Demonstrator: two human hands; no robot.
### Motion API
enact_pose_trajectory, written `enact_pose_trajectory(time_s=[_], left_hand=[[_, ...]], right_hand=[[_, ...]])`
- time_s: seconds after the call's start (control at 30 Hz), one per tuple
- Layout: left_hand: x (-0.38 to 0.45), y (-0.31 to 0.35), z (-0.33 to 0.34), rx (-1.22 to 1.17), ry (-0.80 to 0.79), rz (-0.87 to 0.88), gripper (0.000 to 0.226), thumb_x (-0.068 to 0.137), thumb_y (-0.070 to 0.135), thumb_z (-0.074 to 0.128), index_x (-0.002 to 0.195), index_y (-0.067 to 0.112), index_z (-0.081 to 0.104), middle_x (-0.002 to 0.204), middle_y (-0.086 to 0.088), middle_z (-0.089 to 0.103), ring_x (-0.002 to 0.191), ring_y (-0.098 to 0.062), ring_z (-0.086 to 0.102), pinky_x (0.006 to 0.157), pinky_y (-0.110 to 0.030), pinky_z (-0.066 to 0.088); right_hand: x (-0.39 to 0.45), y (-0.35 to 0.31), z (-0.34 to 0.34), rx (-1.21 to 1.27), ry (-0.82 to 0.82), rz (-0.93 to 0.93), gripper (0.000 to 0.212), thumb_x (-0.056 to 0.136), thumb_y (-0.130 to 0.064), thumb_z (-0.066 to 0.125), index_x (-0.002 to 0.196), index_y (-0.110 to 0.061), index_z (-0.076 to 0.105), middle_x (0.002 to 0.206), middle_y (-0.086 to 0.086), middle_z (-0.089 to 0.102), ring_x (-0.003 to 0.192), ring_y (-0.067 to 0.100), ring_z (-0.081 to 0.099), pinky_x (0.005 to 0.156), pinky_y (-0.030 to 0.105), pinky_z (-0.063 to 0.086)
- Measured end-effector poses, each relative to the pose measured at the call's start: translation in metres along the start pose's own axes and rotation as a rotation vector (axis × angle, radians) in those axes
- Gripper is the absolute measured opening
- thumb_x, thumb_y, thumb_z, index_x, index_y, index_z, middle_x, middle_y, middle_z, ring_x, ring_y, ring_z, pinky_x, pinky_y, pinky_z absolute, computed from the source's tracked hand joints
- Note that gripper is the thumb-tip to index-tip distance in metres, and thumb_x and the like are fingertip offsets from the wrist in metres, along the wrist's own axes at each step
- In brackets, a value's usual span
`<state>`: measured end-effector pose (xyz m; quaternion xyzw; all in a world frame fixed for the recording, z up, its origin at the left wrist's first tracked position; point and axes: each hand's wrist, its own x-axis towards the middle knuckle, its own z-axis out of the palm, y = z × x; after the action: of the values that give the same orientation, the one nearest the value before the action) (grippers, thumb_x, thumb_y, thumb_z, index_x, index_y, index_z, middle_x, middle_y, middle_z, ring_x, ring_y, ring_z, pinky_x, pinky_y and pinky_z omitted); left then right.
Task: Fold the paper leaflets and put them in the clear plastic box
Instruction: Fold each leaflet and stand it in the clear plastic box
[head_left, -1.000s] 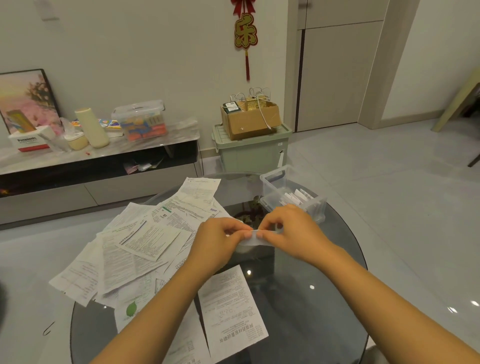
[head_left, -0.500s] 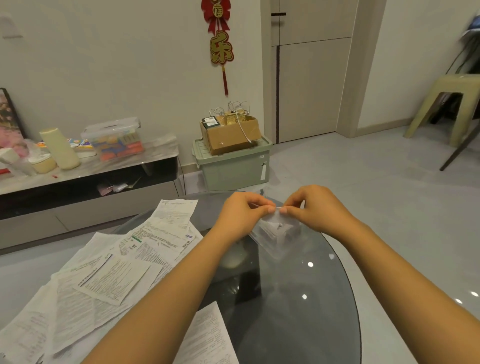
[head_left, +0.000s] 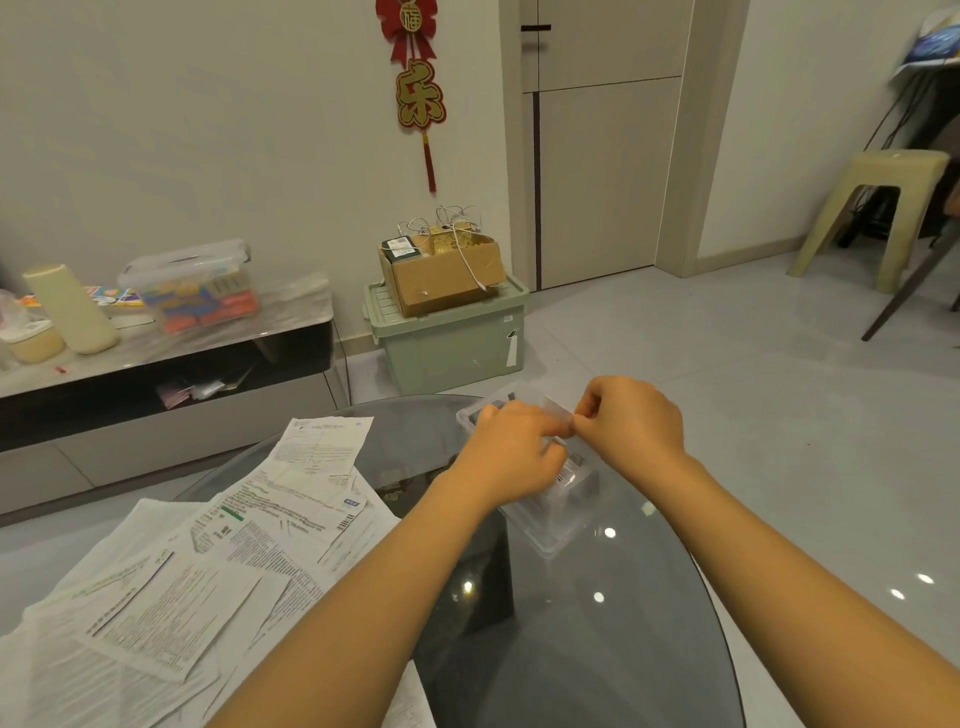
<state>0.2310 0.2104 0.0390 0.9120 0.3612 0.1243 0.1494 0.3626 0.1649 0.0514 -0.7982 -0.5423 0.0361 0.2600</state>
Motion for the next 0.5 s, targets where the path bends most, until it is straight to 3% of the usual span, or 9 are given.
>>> enact_pose_trajectory(time_s=[0.13,0.37,0.5], left_hand=[[0.002,0.000,0.005,0.210,-0.095,0.031,0.062,0.079,0.037,0.016,0.123,0.028,0.058,0.123,-0.003,0.049,0.112,-0.020,0.037,0.099,-0.038,0.023],[0.003,-0.003,0.008,0.240,-0.092,0.019,0.065,0.077,0.040,0.013,0.115,0.023,0.063,0.117,-0.005,0.048,0.109,-0.021,0.036,0.097,-0.038,0.025],[0.001,-0.002,0.006,0.219,-0.082,0.019,0.065,0.077,0.039,0.014,0.122,0.025,0.059,0.121,-0.004,0.049,0.111,-0.020,0.037,0.100,-0.039,0.025]], right_hand=[[0.001,-0.003,0.003,-0.189,0.023,-0.029,0.010,0.084,-0.017,0.056,0.086,-0.019,0.065,0.091,-0.001,0.066,0.082,0.022,0.061,0.062,0.025,0.034],[0.002,-0.016,0.005,-0.452,-0.007,-0.127,0.011,0.086,-0.013,0.057,0.093,-0.017,0.064,0.100,0.002,0.057,0.073,0.019,0.044,0.051,0.023,0.024],[0.003,-0.013,0.002,-0.472,0.036,-0.111,0.014,0.086,-0.012,0.056,0.092,-0.018,0.066,0.095,0.000,0.062,0.070,0.018,0.046,0.048,0.022,0.020]])
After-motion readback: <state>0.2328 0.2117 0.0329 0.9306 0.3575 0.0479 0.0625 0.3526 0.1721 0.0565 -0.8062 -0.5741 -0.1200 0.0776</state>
